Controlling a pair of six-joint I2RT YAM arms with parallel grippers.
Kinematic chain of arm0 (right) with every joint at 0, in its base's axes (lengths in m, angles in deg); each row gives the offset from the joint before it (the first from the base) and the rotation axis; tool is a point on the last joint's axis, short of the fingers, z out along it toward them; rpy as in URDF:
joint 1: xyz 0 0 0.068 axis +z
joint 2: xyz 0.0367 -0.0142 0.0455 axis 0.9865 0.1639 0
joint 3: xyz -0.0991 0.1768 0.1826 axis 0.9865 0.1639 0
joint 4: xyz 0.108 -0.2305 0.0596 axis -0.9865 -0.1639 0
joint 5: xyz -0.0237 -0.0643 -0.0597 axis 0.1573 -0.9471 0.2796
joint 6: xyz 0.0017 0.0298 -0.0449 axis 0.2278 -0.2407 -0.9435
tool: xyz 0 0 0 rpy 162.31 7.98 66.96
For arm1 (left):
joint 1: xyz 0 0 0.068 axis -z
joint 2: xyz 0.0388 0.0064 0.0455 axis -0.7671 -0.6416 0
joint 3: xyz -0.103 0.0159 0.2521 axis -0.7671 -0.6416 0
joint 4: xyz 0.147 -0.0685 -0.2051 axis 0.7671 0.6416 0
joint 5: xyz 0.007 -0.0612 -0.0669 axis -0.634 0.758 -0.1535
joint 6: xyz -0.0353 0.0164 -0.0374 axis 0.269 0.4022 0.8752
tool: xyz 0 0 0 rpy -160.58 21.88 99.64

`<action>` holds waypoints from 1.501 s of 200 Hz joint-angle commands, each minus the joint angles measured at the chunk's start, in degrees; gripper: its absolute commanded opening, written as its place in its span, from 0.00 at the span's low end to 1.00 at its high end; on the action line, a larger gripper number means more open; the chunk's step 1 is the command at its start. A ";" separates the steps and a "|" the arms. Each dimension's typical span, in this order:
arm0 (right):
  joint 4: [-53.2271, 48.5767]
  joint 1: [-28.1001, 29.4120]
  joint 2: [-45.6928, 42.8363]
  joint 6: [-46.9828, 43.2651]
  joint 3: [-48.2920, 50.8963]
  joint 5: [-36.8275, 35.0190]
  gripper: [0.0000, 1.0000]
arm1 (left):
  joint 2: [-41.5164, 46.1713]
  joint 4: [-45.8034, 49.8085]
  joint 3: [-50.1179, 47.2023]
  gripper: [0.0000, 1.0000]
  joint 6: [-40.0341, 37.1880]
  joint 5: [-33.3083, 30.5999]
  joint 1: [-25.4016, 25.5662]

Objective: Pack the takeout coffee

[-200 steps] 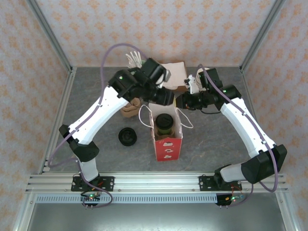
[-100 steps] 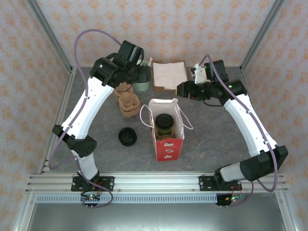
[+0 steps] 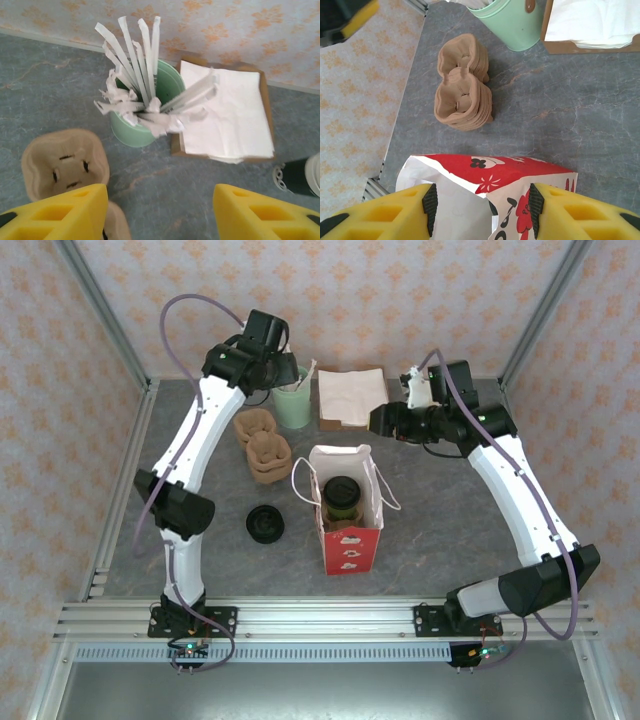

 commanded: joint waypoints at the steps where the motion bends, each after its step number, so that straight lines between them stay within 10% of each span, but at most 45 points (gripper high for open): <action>1: 2.88 -0.35 -2.14 0.81 1.03 -1.63 0.53 | -3.00 -2.85 4.05 0.57 0.92 -0.41 -2.02; 105: 8.42 -0.41 -3.38 5.50 4.85 -5.27 0.51 | -16.11 -8.87 19.93 0.51 5.40 -1.76 -9.58; 300: 15.62 0.16 -17.12 15.81 20.35 -11.08 0.47 | -27.53 -21.26 20.79 0.48 6.22 7.09 -13.72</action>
